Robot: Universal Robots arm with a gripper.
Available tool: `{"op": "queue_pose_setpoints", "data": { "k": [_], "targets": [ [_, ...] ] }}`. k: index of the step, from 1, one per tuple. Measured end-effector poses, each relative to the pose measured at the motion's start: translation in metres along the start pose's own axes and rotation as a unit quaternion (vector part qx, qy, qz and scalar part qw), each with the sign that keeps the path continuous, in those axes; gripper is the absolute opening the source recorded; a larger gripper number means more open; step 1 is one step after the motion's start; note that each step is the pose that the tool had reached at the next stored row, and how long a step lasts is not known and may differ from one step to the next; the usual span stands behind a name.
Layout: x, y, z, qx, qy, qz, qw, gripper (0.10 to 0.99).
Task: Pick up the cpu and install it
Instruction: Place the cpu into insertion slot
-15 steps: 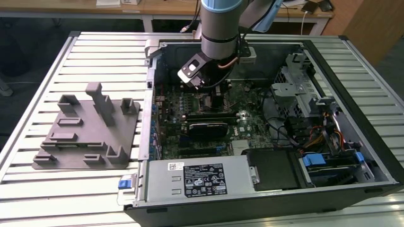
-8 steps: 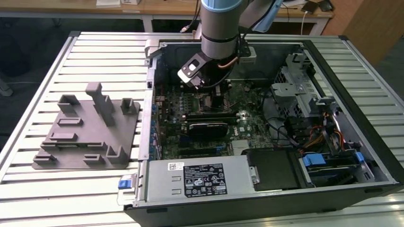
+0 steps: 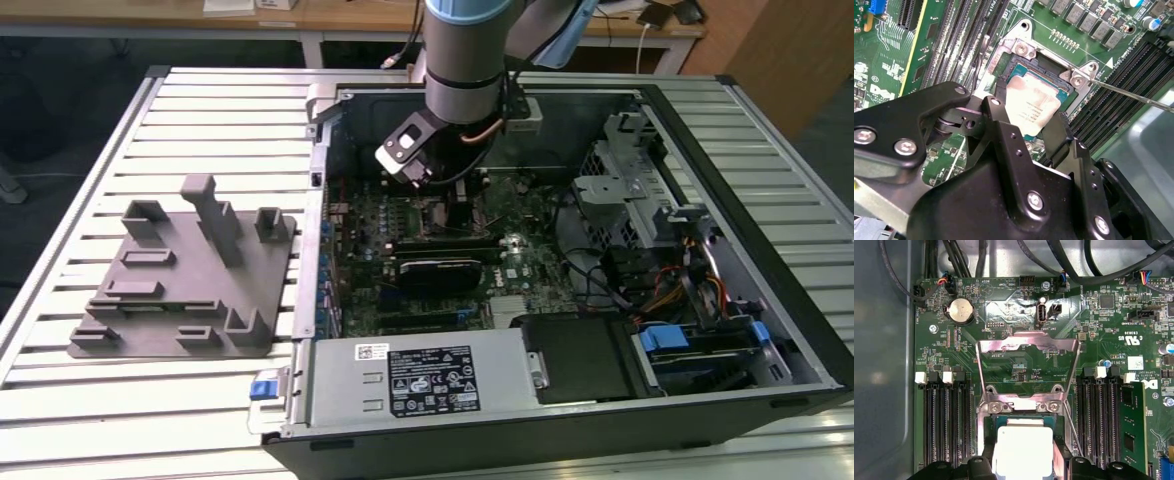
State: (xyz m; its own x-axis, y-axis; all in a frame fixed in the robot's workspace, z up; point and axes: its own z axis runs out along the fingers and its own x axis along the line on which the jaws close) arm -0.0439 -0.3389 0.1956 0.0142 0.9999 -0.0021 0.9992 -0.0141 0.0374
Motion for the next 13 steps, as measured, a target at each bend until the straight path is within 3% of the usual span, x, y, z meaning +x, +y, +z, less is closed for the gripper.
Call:
{"op": "queue_pose_setpoints", "data": {
  "k": [6, 9, 13],
  "targets": [
    [0.0000, 0.0000, -0.0001, 0.0001, 0.0008, 0.000, 1.0000, 0.529],
    [-0.0001, 0.0003, -0.0002, 0.0074, 0.0005, 0.000, 1.0000, 0.529],
    [0.0000, 0.0003, -0.0001, 0.0077, 0.0006, 0.000, 1.0000, 0.529]
  ]
}}
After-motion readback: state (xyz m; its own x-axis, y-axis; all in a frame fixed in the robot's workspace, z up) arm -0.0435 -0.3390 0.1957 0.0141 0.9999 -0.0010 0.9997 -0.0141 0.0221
